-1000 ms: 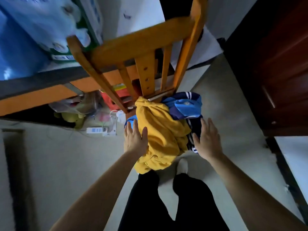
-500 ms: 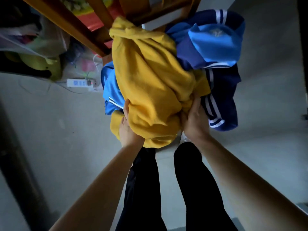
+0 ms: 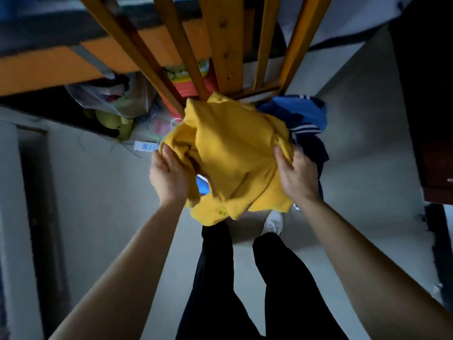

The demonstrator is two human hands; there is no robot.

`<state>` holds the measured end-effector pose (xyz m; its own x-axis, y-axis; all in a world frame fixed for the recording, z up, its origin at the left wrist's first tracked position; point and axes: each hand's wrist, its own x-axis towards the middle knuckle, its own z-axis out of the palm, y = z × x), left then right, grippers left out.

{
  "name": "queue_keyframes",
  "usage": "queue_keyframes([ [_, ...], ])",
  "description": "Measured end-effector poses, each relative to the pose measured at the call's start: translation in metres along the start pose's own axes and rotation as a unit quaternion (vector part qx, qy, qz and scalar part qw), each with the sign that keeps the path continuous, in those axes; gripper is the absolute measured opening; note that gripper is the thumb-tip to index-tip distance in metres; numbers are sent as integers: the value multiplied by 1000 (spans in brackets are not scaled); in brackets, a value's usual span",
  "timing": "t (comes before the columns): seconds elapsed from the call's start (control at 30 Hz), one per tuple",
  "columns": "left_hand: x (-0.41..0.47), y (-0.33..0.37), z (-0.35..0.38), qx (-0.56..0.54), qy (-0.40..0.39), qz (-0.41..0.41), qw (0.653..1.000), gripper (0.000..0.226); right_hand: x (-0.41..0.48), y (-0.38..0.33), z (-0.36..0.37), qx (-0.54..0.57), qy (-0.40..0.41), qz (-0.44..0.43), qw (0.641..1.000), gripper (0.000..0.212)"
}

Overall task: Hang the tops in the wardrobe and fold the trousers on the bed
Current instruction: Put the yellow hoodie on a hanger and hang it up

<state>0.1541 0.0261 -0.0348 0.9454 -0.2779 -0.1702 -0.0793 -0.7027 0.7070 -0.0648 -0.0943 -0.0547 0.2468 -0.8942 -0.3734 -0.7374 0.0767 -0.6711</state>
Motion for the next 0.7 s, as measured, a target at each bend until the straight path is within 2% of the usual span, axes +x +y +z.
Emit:
queue_keyframes([
  [0.13, 37, 81, -73, -164, 88, 72, 980, 40, -10, -64, -50, 65, 0, -19, 998, 52],
  [0.27, 59, 141, -129, -217, 55, 110, 968, 33, -35, -133, -90, 128, 24, -71, 989, 46],
  [0.37, 70, 166, -156, -191, -2, 139, 972, 30, -54, -186, -121, 197, 101, -116, 968, 39],
  [0.53, 75, 182, -189, -179, -85, 131, 971, 24, -83, -255, -172, 291, 169, -111, 935, 29],
  [0.6, 76, 186, -202, -154, -113, 127, 973, 18, -90, -269, -191, 305, 188, -111, 927, 39],
  [0.7, 79, 191, -212, -27, -102, 150, 983, 36, -100, -285, -217, 321, 196, -104, 921, 54],
])
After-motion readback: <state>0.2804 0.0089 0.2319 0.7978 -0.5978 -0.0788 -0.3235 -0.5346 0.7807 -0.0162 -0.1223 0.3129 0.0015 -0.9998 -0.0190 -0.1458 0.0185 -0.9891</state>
